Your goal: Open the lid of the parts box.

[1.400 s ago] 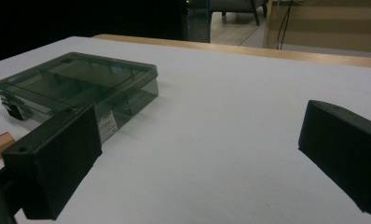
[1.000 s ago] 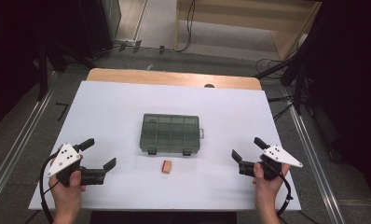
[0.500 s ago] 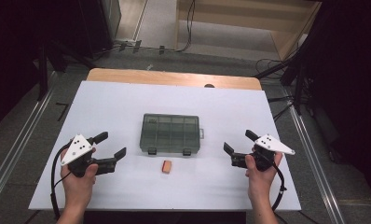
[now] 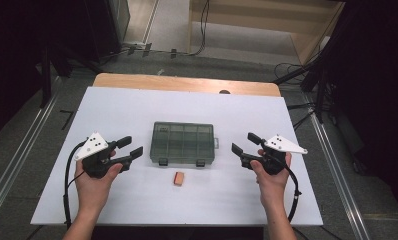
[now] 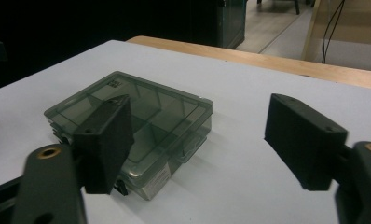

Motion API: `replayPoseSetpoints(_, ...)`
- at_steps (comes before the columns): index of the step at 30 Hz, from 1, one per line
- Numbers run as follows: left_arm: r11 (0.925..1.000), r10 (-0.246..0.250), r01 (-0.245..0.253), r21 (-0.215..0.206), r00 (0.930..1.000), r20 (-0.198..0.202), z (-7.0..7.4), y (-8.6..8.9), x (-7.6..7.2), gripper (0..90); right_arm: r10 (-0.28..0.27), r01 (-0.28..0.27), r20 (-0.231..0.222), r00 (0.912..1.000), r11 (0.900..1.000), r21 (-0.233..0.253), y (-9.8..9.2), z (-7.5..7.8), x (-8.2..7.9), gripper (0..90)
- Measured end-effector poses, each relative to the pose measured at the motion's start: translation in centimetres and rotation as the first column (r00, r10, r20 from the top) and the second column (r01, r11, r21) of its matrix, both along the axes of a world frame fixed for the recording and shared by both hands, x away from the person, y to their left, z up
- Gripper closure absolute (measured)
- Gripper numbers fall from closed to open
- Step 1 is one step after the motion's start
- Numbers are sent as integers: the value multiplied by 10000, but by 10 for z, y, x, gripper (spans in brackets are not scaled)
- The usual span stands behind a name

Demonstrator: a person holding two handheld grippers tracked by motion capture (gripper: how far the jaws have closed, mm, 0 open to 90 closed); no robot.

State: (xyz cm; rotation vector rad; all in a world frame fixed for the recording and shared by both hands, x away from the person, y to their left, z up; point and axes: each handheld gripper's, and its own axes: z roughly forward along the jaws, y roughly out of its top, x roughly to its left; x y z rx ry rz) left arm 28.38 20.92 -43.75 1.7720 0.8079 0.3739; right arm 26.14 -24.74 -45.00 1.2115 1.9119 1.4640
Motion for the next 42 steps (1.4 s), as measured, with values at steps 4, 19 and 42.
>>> replayPoseSetpoints(4,9999,-141,141,23,9999,-16,1,-3,6,559,369,-369,-96,9993,9993,-43,8,1,6,471)
replayPoseSetpoints(19,9877,-1051,1153,1059,9897,-973,-24,-23,15,897,1982,-2067,-1017,9749,9750,-813,37,-23,20,885)
replayPoseSetpoints(42,9827,-783,1024,1542,9848,-1553,-31,-12,24,899,2161,-2406,-1786,9599,9620,-1294,36,-28,22,885)
